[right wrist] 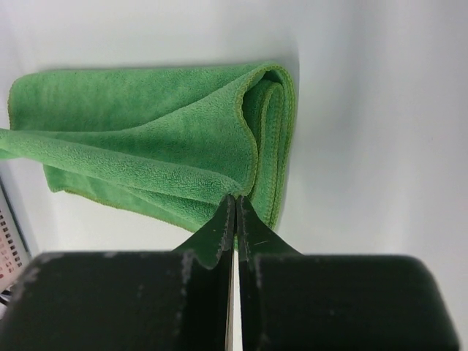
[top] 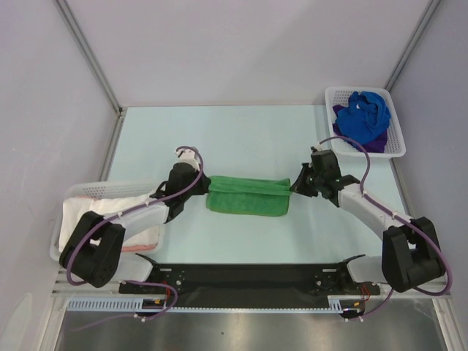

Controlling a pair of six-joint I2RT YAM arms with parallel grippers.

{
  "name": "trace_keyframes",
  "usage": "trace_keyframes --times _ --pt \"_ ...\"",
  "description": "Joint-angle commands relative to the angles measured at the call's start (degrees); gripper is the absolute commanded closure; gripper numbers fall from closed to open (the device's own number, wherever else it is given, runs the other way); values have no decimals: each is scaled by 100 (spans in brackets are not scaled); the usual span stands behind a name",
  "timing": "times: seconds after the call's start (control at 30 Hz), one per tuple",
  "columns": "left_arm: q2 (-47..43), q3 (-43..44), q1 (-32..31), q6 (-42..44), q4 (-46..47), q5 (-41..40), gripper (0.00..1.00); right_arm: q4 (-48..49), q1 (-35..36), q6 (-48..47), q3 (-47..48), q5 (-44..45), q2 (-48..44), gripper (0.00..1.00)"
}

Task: Fold and stack the towels
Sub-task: Fold the towel

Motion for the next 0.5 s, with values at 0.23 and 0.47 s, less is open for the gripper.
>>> trace_keyframes --times 0.23,0.47 --pt "-217 -199 -68 -179 25 1 100 -1 70 91 -419 258 -400 100" --pt "-147 -314 -94 -223 -72 124 100 61 70 126 -577 241 -409 100"
